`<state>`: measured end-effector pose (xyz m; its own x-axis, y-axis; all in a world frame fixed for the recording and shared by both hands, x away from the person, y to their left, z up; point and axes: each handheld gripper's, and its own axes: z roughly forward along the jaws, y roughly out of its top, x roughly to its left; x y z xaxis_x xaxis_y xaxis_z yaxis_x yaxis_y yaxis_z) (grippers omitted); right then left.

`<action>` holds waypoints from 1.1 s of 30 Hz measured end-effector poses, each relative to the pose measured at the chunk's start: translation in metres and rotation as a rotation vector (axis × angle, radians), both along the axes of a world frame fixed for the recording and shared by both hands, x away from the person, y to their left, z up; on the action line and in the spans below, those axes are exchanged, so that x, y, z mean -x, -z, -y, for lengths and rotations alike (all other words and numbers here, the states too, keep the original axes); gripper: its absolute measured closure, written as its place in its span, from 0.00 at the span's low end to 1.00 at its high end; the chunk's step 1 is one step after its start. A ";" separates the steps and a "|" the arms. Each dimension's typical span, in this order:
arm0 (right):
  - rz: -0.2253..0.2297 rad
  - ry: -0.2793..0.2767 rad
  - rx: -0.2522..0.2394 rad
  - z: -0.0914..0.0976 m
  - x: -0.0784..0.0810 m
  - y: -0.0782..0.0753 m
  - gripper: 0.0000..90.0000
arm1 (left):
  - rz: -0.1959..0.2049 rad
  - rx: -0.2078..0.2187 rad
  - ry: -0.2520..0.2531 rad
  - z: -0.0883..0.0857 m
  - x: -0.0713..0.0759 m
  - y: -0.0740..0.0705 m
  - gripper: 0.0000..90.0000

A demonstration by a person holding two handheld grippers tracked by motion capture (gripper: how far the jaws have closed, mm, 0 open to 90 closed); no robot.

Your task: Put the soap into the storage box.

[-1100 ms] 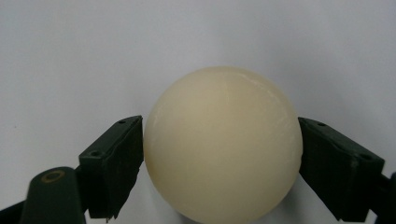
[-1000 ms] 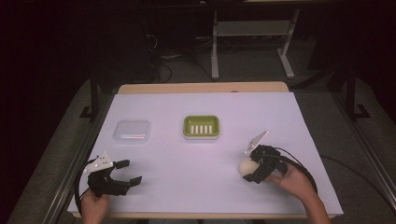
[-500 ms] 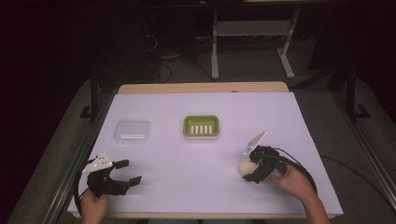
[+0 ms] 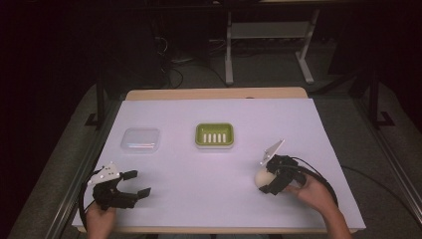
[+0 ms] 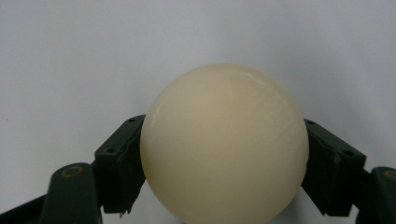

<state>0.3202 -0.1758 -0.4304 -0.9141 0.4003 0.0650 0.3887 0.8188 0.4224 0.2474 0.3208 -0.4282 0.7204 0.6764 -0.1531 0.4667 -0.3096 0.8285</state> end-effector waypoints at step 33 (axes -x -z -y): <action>0.005 -0.043 -0.043 -0.016 -0.017 -0.037 0.26 | 0.002 0.002 -0.005 -0.002 0.000 -0.001 0.14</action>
<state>0.3368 -0.1598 -0.3938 -0.9309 0.3572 0.0764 0.3507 0.8158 0.4598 0.2473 0.3229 -0.4270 0.7176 0.6794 -0.1530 0.4663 -0.3056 0.8302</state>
